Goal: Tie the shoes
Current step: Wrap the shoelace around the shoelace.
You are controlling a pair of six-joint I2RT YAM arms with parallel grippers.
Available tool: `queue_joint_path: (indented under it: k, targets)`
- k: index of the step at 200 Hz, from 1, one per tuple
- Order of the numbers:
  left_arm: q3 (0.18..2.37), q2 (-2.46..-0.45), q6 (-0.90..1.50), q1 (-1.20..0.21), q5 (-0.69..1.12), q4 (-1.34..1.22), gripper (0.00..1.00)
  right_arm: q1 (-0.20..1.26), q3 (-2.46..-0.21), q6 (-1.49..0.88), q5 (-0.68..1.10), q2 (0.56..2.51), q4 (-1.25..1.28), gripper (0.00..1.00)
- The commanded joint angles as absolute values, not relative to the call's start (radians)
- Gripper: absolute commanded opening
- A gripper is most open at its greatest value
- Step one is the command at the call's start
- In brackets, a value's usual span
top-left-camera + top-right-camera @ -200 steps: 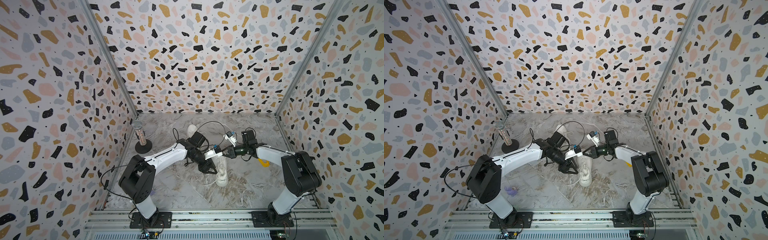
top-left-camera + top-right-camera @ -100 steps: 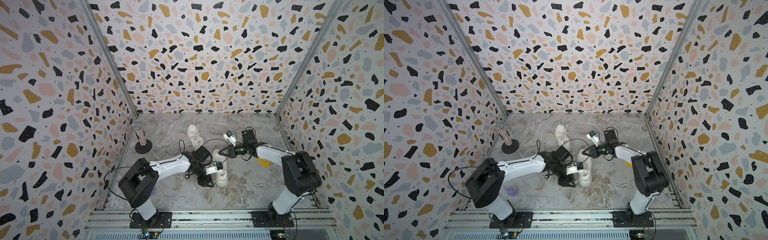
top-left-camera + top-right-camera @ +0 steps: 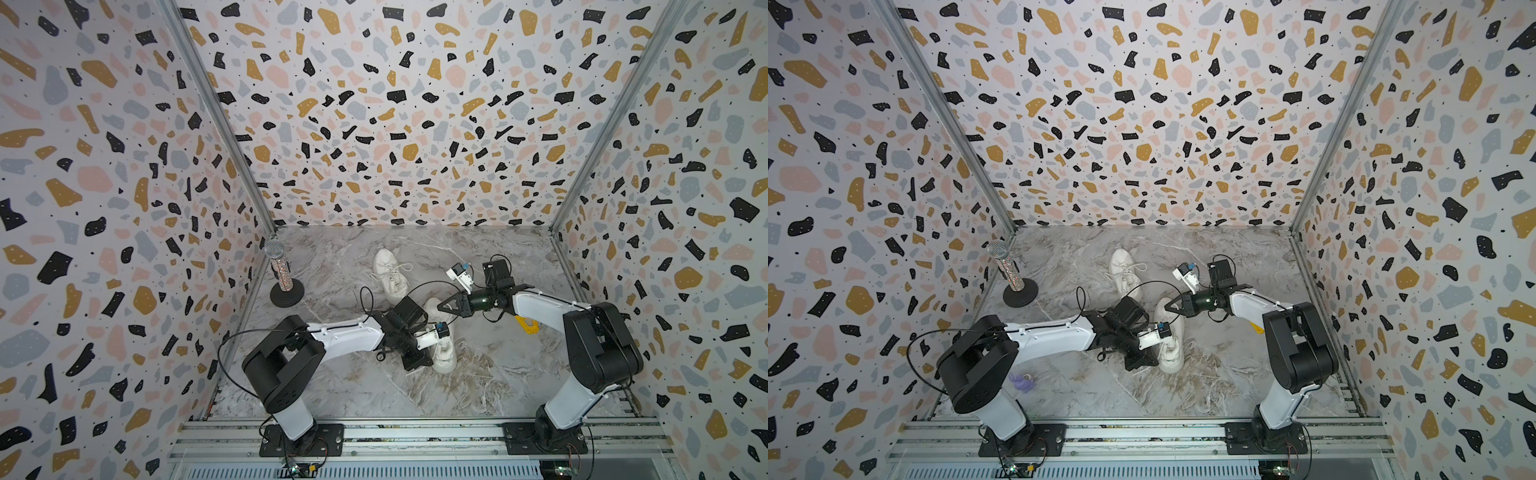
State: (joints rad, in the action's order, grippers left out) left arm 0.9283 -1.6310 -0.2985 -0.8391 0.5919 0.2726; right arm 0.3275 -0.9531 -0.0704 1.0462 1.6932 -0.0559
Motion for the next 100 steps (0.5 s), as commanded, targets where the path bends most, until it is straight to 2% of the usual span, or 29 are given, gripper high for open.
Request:
queue_joint_path:
  k: [1, 65, 89, 100]
  targets:
    - [0.965, -1.583, -0.302, -0.847, 0.684, 0.301, 0.00, 0.331, -0.995, -0.040, 1.052, 1.677, -0.095, 0.00]
    - [1.164, -1.722, -0.127, -0.893, 0.685, 0.280, 0.01, 0.331, -1.021, -0.055, 1.068, 1.700, -0.106, 0.00]
    - [1.201, -1.764, -0.054, -0.910, 0.644, 0.201, 0.04, 0.331, -1.023, -0.060, 1.081, 1.706, -0.107, 0.00]
    - [1.214, -1.781, -0.043, -0.917, 0.639, 0.196, 0.10, 0.331, -1.022, -0.060, 1.082, 1.705, -0.107, 0.00]
